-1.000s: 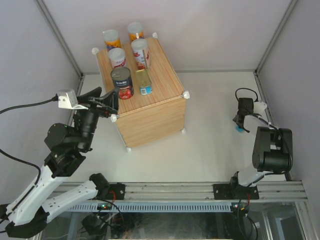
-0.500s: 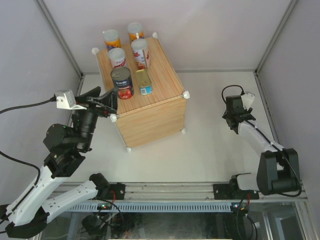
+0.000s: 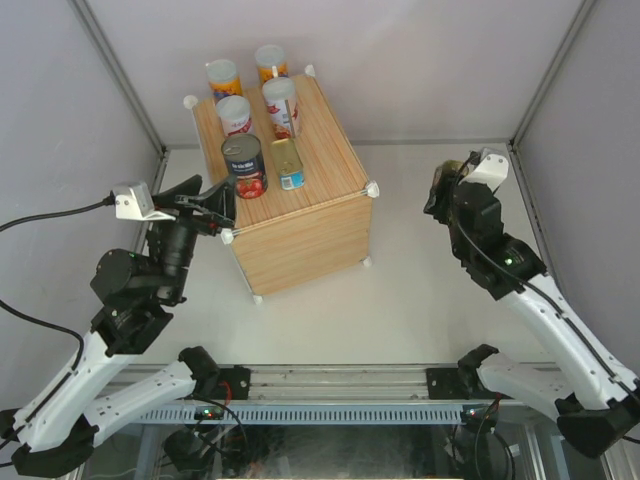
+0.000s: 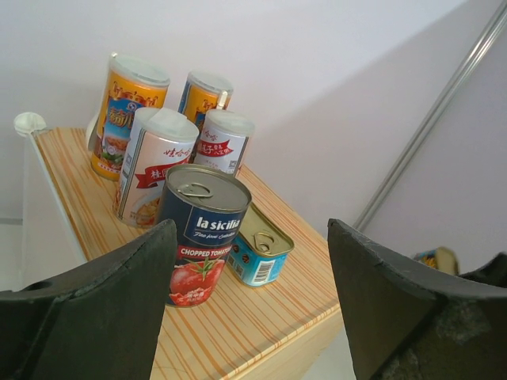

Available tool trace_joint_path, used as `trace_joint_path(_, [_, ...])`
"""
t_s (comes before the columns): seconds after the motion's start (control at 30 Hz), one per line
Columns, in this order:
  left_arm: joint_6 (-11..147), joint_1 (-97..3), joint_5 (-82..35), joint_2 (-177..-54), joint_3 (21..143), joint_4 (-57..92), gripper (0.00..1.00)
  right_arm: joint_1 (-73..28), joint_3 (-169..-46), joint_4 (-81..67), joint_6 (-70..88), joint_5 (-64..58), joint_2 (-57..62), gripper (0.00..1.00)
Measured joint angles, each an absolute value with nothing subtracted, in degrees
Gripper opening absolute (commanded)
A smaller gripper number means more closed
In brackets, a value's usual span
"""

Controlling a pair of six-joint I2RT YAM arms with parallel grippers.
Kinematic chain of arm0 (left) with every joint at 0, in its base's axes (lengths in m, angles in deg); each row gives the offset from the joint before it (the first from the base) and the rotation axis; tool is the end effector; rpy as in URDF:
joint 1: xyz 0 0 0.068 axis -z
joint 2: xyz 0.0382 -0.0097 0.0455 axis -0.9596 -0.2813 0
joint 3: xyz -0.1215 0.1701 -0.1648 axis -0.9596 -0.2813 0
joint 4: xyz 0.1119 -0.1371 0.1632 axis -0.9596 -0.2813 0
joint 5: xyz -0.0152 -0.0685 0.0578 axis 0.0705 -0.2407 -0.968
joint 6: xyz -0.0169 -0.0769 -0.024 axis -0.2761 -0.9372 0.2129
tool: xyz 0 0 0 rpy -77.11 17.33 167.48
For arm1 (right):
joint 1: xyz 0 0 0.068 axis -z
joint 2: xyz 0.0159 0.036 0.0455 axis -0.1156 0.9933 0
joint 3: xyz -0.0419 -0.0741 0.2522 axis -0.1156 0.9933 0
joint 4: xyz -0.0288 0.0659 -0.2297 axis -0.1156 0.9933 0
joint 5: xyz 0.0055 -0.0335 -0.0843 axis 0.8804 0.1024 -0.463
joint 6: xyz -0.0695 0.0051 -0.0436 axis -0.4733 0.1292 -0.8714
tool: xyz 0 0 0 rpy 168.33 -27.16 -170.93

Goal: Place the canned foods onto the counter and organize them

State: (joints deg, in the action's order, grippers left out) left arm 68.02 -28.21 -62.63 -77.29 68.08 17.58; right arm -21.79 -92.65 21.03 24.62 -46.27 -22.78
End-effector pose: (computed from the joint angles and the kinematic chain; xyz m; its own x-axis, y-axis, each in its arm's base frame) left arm 0.1158 -0.0653 0.4575 0.2079 -0.4667 -0.8596 0.3333 0.8600 -0.3864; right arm 0.2080 0.0651 0.3543 -0.2875 0.1965 -0.9374 0.2110 0.9677 0.1381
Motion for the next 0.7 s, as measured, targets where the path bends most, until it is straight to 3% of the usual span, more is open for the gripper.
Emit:
trace_joint_path(0.37, [68.06,-28.23,-63.33,-77.22,67.75,17.9,0.81,-40.11,-109.54,17.53,11.31,-49.79,-21.05,0.0])
trace_joint_path(0.7, [68.06,-28.28,-63.68,-77.24,67.12,18.04,0.81,-47.62,-124.17,14.27,1.54,-44.22,-7.06,0.0])
